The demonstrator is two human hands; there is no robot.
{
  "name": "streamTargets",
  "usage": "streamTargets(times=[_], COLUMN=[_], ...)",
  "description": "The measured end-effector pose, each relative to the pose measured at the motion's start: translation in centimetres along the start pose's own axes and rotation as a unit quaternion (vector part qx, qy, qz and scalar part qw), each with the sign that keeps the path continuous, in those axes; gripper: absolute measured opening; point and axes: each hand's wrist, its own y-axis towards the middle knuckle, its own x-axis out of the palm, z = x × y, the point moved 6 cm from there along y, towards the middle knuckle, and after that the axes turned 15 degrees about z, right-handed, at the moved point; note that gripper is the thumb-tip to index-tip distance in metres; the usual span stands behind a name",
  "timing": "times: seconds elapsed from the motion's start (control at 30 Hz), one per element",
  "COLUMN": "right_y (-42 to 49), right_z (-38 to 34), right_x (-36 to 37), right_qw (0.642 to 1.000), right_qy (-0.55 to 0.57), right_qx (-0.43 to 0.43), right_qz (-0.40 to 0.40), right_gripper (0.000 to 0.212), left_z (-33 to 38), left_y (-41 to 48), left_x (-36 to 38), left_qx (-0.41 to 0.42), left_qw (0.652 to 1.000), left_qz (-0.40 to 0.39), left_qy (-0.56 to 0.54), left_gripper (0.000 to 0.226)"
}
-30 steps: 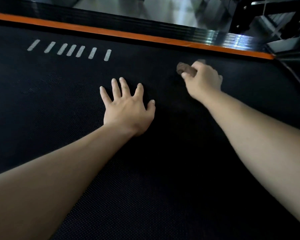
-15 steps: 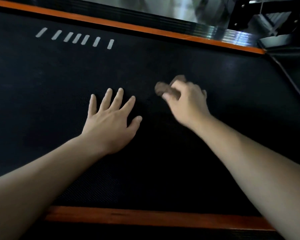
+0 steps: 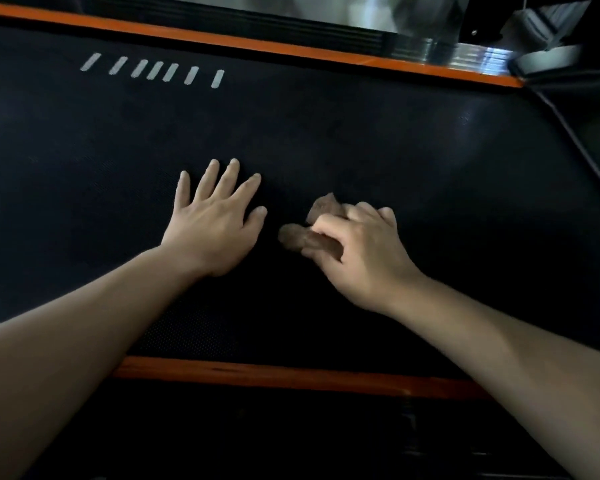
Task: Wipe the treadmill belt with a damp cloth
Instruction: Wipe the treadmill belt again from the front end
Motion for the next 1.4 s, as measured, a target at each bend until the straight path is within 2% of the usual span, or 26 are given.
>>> streamTargets(times=[0.03, 0.1, 0.23, 0.33, 0.4, 0.47, 0.53, 0.63, 0.73, 0.83, 0.87, 0.93, 1.0, 1.1, 1.17, 1.23, 1.3, 1.33, 1.4], right_y=[-0.2, 1.6, 4.9, 2.1, -0.5, -0.7, 1.7, 4.8, 3.1, -0.1, 0.4, 4.1, 9.8, 15.3, 14.5, 11.5, 9.8, 10.8, 14.8], right_z=[0.1, 2.4, 9.1, 6.0, 3.6, 4.2, 7.3, 12.3, 11.2, 8.5, 8.9, 11.1, 15.4, 19.7, 18.8, 16.8, 15.4, 15.9, 18.8], right_x=[-0.3, -0.9, -1.6, -1.1, -1.7, -2.3, -2.3, -2.7, -2.7, -3.5, -3.3, -2.5, -1.3, -0.1, -0.2, -0.7, -1.2, -1.1, -0.5], right_qw=[1.0, 0.999, 0.982, 0.991, 0.999, 1.0, 0.997, 0.983, 0.991, 0.999, 0.998, 0.999, 0.998, 0.987, 0.989, 0.998, 1.0, 1.0, 0.997], right_qy=[0.015, -0.028, -0.103, -0.085, -0.009, -0.008, -0.076, -0.131, -0.084, 0.042, 0.046, 0.005, -0.049, -0.057, -0.062, -0.015, 0.027, 0.021, -0.026], right_qx=[-0.011, -0.02, 0.143, 0.076, 0.011, -0.019, 0.005, 0.115, 0.077, 0.007, -0.009, -0.029, 0.032, 0.148, 0.129, 0.056, 0.014, 0.011, 0.066], right_qz=[-0.024, 0.007, 0.069, 0.068, 0.031, -0.007, 0.023, 0.063, 0.068, -0.02, -0.051, -0.023, 0.033, 0.037, 0.035, 0.038, -0.003, -0.011, 0.013], right_gripper=[0.04, 0.038, 0.029, 0.036, 0.03, 0.028, 0.034, 0.04, 0.043, 0.039, 0.037, 0.036, 0.032, 0.026, 0.023, 0.016, 0.014, 0.015, 0.017], left_z=[-0.1, -0.1, 0.1, 0.4, 1.0, 2.3, 4.2, 6.6, 7.1, 7.7, 8.0, 9.2, 10.0, 9.4, 9.0, 9.3, 9.8, 9.9, 10.0], left_y=[0.0, 0.1, 0.1, 0.3, 0.4, 0.3, 0.5, 1.9, 4.0, 6.0, 6.6, 8.2, 9.8, 11.5, 11.4, 11.3, 11.1, 11.1, 11.1], left_x=[0.0, 0.0, -0.3, -0.7, -1.0, -1.4, -1.2, -0.2, 0.8, 1.7, 1.8, 2.0, 2.2, 3.0, 3.5, 4.0, 4.2, 4.2, 4.3], left_qx=[-0.003, -0.006, -0.005, 0.0, -0.004, -0.018, -0.02, -0.013, -0.03, -0.025, -0.022, -0.006, 0.005, -0.024, -0.025, -0.013, 0.001, 0.004, 0.006], left_qw=[1.0, 1.0, 1.0, 0.999, 0.995, 0.992, 0.995, 1.0, 0.999, 0.999, 0.999, 0.998, 0.997, 0.997, 0.998, 0.999, 1.0, 1.0, 1.0], left_qz=[-0.001, -0.004, 0.001, -0.019, -0.037, -0.038, -0.021, -0.005, 0.006, 0.015, 0.019, 0.023, 0.023, 0.019, 0.014, 0.013, 0.017, 0.018, 0.018], left_qy=[-0.001, 0.0, 0.011, 0.048, 0.096, 0.118, 0.096, 0.014, -0.036, -0.041, -0.046, -0.062, -0.077, -0.077, -0.052, -0.035, -0.007, 0.002, -0.001], left_gripper=[0.063, 0.065, 0.065, 0.071, 0.074, 0.073, 0.066, 0.058, 0.055, 0.053, 0.053, 0.053, 0.052, 0.053, 0.056, 0.059, 0.064, 0.065, 0.066])
